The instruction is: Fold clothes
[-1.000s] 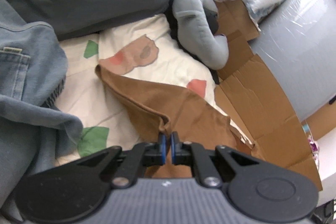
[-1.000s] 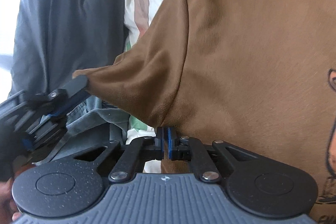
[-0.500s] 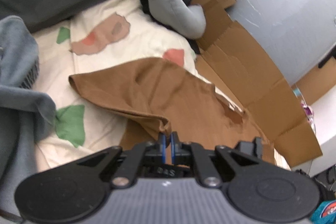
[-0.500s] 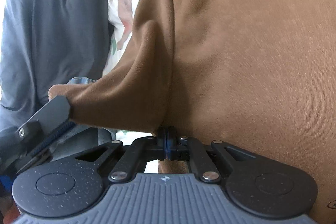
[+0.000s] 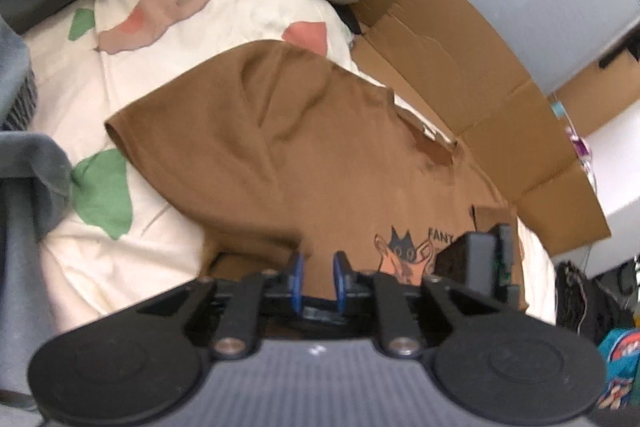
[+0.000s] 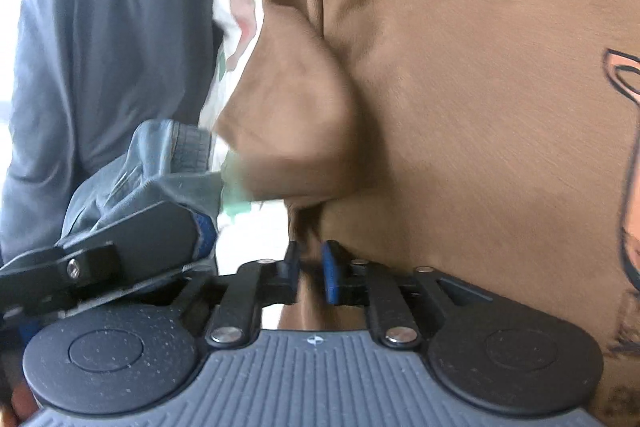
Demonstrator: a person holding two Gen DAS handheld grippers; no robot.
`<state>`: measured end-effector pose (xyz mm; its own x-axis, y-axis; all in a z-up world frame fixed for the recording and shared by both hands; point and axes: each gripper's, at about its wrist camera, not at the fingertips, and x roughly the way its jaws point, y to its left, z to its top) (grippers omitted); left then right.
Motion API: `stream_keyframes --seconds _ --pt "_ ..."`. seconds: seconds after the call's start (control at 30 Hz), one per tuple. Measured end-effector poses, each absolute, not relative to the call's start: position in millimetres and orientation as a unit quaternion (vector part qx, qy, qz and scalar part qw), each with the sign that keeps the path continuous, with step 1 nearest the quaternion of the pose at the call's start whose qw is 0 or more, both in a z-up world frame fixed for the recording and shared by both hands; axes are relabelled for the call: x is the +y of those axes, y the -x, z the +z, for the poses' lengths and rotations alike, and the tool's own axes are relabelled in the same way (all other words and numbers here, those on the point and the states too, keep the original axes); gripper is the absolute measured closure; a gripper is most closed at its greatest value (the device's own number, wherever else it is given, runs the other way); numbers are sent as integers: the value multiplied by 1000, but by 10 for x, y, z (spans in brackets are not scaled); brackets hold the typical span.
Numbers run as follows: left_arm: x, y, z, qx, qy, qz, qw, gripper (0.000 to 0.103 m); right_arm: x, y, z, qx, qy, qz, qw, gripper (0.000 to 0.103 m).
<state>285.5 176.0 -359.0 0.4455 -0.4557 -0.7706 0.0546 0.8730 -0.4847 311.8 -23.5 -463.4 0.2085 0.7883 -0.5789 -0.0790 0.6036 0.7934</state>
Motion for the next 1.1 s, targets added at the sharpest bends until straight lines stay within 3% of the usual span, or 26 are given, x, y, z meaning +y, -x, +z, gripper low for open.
stream_keyframes --seconds 0.13,0.27,0.43,0.6,1.1 --pt "1872 -2802 -3585 511 179 -127 831 83 -400 -3053 -4505 553 -295 308 716 65" --pt "1928 -2785 -3691 522 155 -86 834 83 -519 -3101 -4360 551 -246 306 737 60" --pt "2021 -2847 -3759 512 176 -44 840 80 -608 -3161 -4187 543 -203 308 755 44" --pt "2126 -3014 -3713 489 184 -13 853 65 -704 -3187 -4064 540 -172 309 764 42" --pt "2272 -3542 -3738 446 131 86 881 66 -1024 -3171 -3953 539 -162 283 777 42"
